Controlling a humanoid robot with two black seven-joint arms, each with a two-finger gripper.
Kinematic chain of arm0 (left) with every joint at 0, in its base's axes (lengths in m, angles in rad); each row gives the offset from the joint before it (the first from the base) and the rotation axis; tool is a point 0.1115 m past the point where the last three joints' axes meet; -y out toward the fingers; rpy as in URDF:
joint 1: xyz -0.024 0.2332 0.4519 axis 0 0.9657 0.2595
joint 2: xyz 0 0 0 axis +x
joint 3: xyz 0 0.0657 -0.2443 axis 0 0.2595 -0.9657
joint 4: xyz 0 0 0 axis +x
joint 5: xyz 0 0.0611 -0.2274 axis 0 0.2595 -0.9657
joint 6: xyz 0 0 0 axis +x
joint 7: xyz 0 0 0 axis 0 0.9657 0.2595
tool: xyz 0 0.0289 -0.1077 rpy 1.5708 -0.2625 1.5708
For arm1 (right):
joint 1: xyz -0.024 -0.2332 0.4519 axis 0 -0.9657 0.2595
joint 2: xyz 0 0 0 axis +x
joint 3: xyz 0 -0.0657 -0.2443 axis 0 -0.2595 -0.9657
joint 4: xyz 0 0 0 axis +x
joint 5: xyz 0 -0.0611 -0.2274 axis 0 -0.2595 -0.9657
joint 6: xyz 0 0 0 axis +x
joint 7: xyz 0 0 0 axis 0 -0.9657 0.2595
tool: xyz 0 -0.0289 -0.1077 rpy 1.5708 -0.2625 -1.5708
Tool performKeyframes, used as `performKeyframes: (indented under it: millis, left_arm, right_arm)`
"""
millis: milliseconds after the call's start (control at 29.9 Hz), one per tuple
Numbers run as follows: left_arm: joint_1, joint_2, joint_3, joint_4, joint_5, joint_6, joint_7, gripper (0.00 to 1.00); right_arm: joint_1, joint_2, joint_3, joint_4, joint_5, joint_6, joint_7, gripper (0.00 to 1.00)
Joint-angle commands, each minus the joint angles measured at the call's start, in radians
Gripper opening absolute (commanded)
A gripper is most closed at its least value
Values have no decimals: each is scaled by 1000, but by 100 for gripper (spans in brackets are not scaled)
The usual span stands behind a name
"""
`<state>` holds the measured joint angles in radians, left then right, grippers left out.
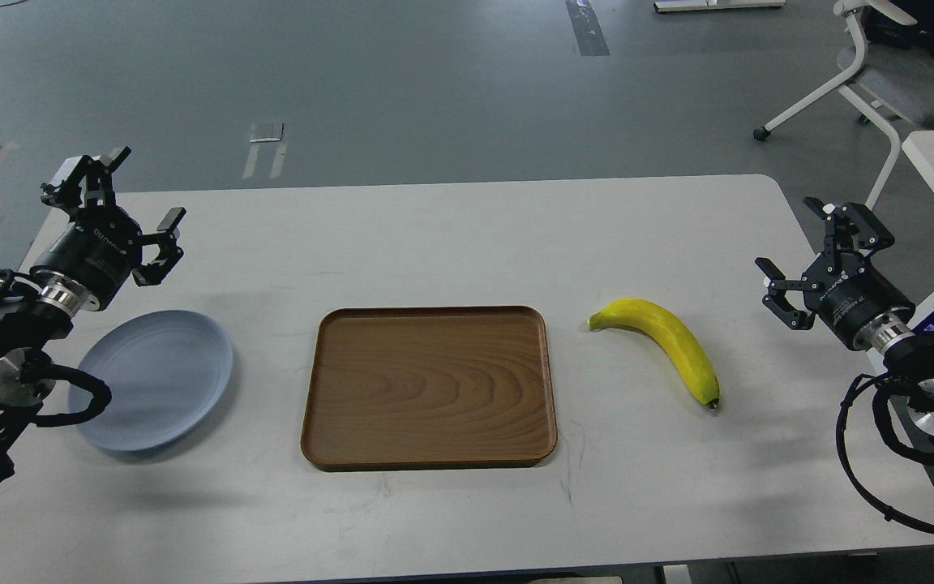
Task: Place banana on plate with both arms
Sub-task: 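Move the left gripper down toward the rim of the light blue plate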
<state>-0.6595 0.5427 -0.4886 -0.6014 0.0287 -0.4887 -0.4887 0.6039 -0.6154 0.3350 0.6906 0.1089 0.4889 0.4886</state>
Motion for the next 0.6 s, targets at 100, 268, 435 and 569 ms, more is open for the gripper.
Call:
performKeyframes:
  millis: [100, 268, 435, 569]
  left_arm:
    - [6, -3, 4, 3, 4, 0, 0, 98]
    - [3, 2, 2, 29, 0, 0, 0, 98]
    - [-15, 10, 8, 126, 22, 0, 0, 99]
    - [-60, 11, 16, 120, 132, 0, 0, 99]
  right_arm:
    - [-1, -3, 1, -2, 0, 0, 0, 100]
    - [2, -9, 1, -3, 0, 0, 0, 100]
    - [2, -12, 1, -3, 0, 0, 0, 100]
    - [2, -12, -1, -2, 0, 0, 0, 100]
